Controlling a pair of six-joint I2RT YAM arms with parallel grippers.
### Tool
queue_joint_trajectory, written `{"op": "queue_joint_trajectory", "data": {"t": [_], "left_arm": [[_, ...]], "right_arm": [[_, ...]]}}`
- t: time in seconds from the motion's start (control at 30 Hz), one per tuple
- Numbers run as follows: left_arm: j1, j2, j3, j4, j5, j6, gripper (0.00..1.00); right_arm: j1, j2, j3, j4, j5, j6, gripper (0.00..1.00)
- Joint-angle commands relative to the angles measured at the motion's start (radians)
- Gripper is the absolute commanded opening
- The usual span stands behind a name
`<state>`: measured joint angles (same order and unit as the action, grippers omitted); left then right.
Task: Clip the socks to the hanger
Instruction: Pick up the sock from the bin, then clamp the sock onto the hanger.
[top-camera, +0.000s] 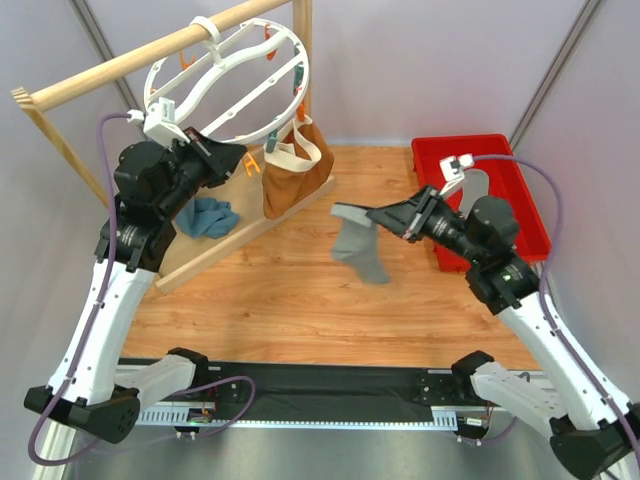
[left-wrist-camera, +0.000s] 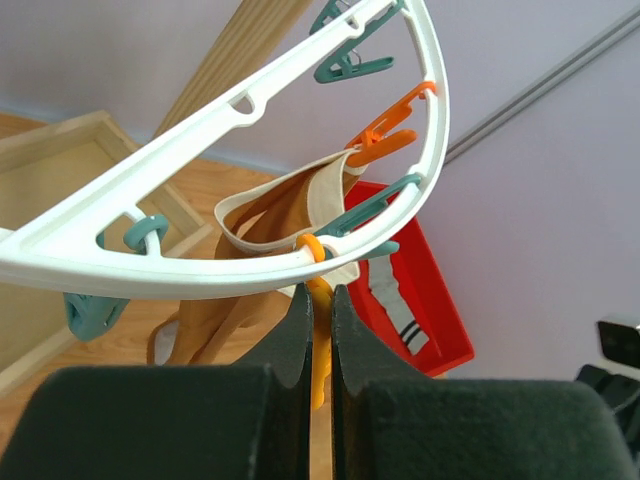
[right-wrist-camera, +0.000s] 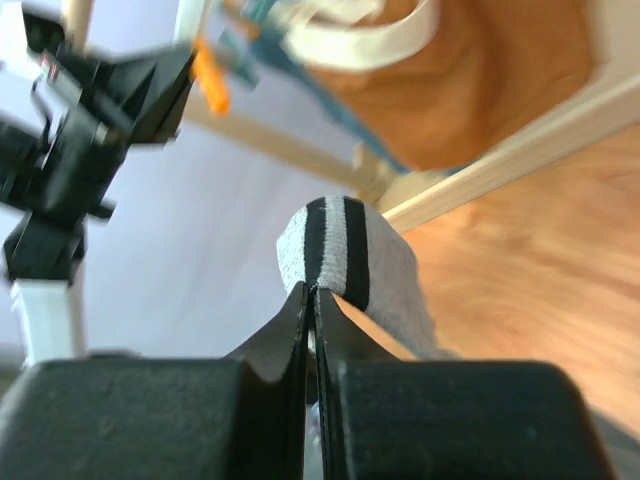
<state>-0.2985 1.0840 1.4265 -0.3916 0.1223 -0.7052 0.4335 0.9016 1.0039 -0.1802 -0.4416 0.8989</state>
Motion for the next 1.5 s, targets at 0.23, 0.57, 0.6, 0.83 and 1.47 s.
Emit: {"op": "queue_joint_trajectory", "data": {"t": [0.23,0.57,0.6,0.83,1.47], "left_arm": [[-0.013,-0.065,0.035,-0.216,0.100,-0.268,0.00],[-0.013,-0.062,-0.029,-0.122,0.155,-0.393,0.00],[-0.013,-0.064,-0.028,-0.119,0.149,-0.387,0.00],[-0.013,-0.076,-0.032,-0.092,0.123,-0.375,0.00],[-0.013,-0.090,-0.027,-0.050,0.140,-0.434,0.00]], "right_arm": [[0.313,0.215,-0.065,0.671,0.149,0.086,0.00],[0.343,0.342,0.048,0.754,0.228,0.202,0.00],[0.347,0.345,0.044,0.765,0.236,0.221,0.00],[0.364,0.359,0.032,0.854,0.293,0.314,0.00],[0.379,0.405,-0.126,1.117,0.376,0.572,0.00]]}}
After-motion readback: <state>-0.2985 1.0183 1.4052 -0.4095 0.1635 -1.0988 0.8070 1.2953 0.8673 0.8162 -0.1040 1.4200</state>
